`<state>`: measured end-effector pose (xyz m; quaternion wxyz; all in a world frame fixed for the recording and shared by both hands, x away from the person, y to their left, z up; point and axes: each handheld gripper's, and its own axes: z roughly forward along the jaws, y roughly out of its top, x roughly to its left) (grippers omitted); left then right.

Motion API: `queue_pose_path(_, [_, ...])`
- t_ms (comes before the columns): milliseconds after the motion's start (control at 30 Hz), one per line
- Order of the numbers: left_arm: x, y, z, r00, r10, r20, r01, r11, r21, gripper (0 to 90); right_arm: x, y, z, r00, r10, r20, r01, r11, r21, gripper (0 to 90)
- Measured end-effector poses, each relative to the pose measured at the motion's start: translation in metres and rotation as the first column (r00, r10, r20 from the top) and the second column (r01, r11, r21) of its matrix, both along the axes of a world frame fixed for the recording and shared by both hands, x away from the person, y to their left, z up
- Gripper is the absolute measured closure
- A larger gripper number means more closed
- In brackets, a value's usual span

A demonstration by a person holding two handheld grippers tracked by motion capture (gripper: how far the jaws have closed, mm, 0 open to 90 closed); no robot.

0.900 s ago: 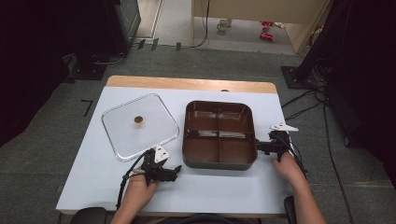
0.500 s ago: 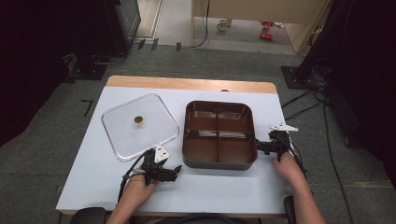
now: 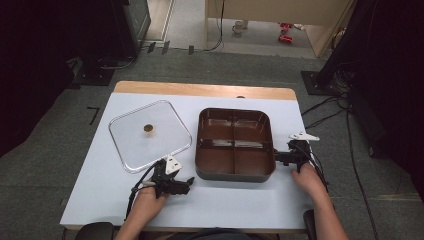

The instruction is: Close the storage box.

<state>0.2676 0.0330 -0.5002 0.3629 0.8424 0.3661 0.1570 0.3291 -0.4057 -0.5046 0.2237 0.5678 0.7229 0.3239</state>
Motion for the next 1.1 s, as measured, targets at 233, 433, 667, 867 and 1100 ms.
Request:
queue_pose_path(233, [0.0,0.0,0.0,1.0,0.0,0.0,0.0,1.0,0.001,12.1,0.0,0.0,0.0,1.0,0.0,0.0,0.0,1.0,0.0,9.8])
queue_pose_path(433, [0.0,0.0,0.0,1.0,0.001,-0.001,-0.001,1.0,0.0,12.0,0.0,0.0,0.0,1.0,0.0,-0.001,0.0,1.0,0.0,9.8])
queue_pose_path(667, [0.004,-0.007,0.007,0.9989,-0.002,-0.047,0.005,0.9977,0.068,11.9,0.0,0.0,0.0,1.0,0.0,0.0,0.0,1.0,-0.001,9.8])
queue_pose_path(867, [0.005,-0.005,0.01,0.9972,-0.029,-0.068,0.033,0.9972,0.067,15.9,0.0,0.0,0.0,1.0,0.0,0.0,0.0,1.0,0.0,9.8])
queue_pose_path(1100, [0.007,0.002,0.025,0.9968,-0.041,-0.069,0.044,0.9982,0.042,26.3,0.0,0.0,0.0,1.0,0.0,0.0,0.0,1.0,0.0,9.8])
